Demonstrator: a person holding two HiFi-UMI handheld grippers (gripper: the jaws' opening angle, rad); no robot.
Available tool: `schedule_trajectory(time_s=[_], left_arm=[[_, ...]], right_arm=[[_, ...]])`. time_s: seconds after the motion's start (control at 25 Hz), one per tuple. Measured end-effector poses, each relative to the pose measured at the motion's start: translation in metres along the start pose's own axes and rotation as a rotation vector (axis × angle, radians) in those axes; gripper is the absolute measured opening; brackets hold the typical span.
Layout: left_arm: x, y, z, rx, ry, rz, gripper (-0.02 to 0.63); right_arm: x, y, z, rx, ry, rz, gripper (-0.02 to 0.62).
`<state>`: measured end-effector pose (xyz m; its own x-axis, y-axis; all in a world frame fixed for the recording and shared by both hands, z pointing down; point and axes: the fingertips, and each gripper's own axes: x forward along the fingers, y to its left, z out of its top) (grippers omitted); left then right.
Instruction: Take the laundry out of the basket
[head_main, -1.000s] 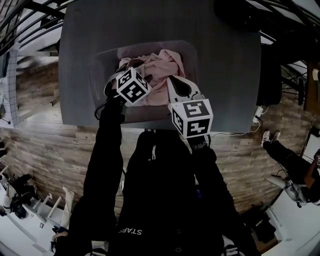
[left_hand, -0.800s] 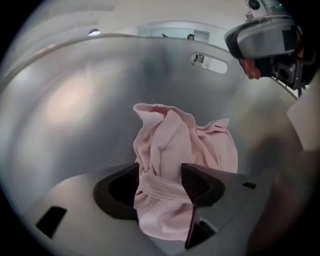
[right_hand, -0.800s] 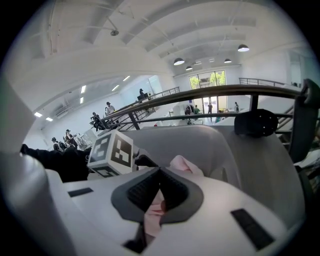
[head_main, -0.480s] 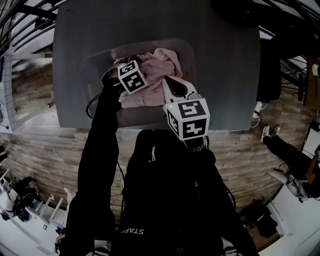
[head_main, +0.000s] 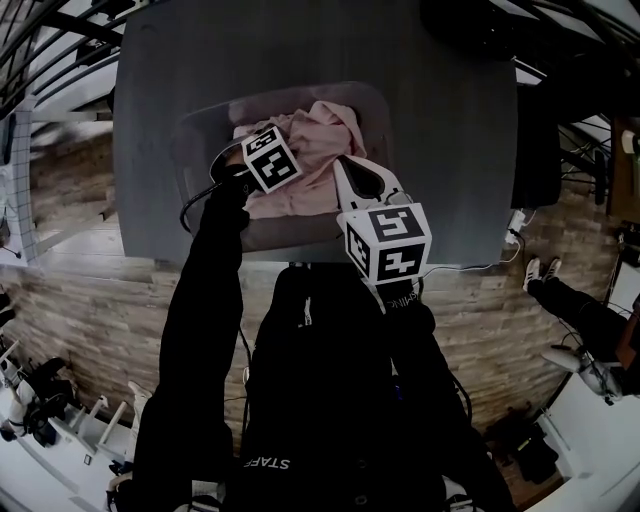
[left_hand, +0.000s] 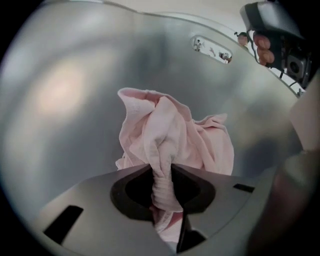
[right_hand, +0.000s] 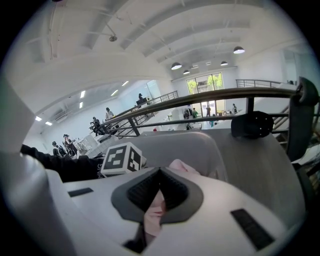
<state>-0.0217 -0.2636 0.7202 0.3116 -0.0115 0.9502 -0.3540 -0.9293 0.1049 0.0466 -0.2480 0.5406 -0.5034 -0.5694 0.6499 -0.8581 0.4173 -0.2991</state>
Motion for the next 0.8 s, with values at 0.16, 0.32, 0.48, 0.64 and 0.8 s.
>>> schedule_trajectory(time_s=[0.16, 0.32, 0.48, 0.64, 0.8], left_arm=[[-0.037, -0.018, 0.007, -0.054, -0.051, -0.008, 0.089], [-0.080, -0.032, 0.009, -0.110, -0.112, 0.002, 0.089], [-0.121, -0.045, 0.011, -0.166, -0.188, 0.012, 0.089], [-0.111, -0.043, 0.007, -0.086, -0.168, 0.045, 0.091], [-0.071, -0.028, 0.000, -0.067, -0.138, 0.075, 0.105]], right_arm=[[-0.021, 0.003, 0.007, 0.009, -0.042, -0.002, 0.015], [-0.041, 0.008, 0.017, 0.021, -0.091, -0.005, 0.014], [-0.059, 0.015, 0.023, 0.026, -0.131, -0.009, 0.015], [-0.065, 0.018, 0.020, 0.034, -0.142, -0.012, 0.014], [-0.061, 0.020, 0.015, 0.018, -0.121, -0.005, 0.014]])
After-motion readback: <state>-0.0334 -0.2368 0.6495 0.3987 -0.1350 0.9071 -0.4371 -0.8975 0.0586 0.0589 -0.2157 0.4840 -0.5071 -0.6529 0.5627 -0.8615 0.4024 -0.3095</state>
